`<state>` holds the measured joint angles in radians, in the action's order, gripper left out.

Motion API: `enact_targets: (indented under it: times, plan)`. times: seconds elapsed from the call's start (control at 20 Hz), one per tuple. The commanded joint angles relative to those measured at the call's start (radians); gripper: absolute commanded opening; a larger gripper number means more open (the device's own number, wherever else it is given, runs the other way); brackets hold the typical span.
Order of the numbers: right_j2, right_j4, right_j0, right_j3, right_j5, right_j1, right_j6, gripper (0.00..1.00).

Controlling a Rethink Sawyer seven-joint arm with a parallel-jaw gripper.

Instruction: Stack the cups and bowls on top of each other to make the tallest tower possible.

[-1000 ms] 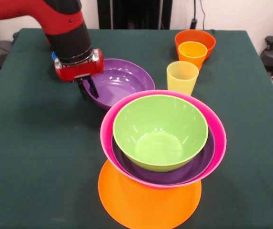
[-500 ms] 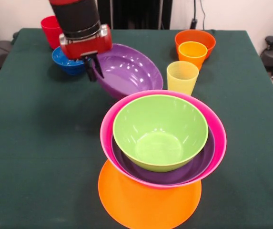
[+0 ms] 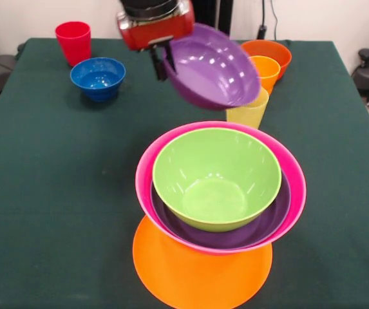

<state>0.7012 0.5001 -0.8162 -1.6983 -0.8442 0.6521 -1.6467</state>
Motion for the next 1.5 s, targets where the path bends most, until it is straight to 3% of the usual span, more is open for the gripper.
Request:
enact_targets:
  times: [0.05, 0.3, 0.65, 1.05, 1.5]
  plan:
    - [-0.019, -0.072, 0.067, 0.009, -0.164, 0.089, -0.025, 0.0]
    - [-0.03, -0.112, 0.093, 0.07, -0.22, 0.093, -0.025, 0.0]
    - [-0.024, -0.2, 0.123, 0.159, -0.139, 0.094, -0.103, 0.0]
    - [-0.071, -0.3, 0.186, 0.288, -0.171, 0.062, -0.197, 0.0]
    - [-0.121, -0.361, 0.243, 0.501, -0.227, -0.052, -0.227, 0.0]
